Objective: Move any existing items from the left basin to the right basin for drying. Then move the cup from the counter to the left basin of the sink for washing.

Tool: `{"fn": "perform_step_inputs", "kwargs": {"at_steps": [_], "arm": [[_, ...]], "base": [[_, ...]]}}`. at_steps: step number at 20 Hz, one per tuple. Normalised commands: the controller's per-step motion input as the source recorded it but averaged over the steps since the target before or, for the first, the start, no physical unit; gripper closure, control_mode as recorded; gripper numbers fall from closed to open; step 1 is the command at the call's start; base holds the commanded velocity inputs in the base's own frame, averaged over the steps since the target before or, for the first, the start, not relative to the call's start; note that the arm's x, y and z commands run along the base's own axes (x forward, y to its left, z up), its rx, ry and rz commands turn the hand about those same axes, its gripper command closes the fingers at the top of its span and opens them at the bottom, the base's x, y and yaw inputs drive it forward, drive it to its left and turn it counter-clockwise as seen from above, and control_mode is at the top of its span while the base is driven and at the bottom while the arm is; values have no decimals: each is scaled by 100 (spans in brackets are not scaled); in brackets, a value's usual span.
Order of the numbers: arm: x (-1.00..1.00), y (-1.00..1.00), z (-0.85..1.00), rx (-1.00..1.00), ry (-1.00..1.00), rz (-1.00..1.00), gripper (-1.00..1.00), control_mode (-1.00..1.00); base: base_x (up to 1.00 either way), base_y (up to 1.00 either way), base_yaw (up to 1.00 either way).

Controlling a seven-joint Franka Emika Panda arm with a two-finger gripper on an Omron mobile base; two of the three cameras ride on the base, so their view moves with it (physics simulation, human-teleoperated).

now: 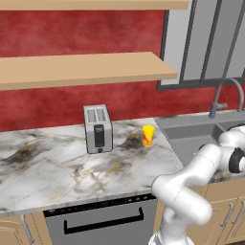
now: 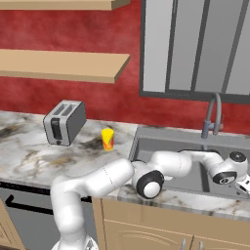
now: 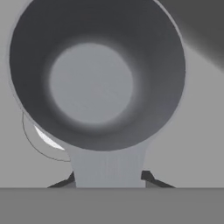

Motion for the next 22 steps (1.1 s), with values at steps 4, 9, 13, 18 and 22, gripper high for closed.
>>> {"fn": "perform_step_inputs", "kwargs": {"at_steps": [4,9,13,18,22], "arm": [[1,0,6,4,0,0,-100,-100],[3,0,15,2,0,0,-100,-100],[4,0,31,0,0,0,-100,-100],[9,2,43,0,0,0,-100,-100],[3,8,45,0,0,0,-100,-100]], "base": [[0,0,0],[0,0,0],[0,0,0],[0,0,0],[0,0,0]]}}
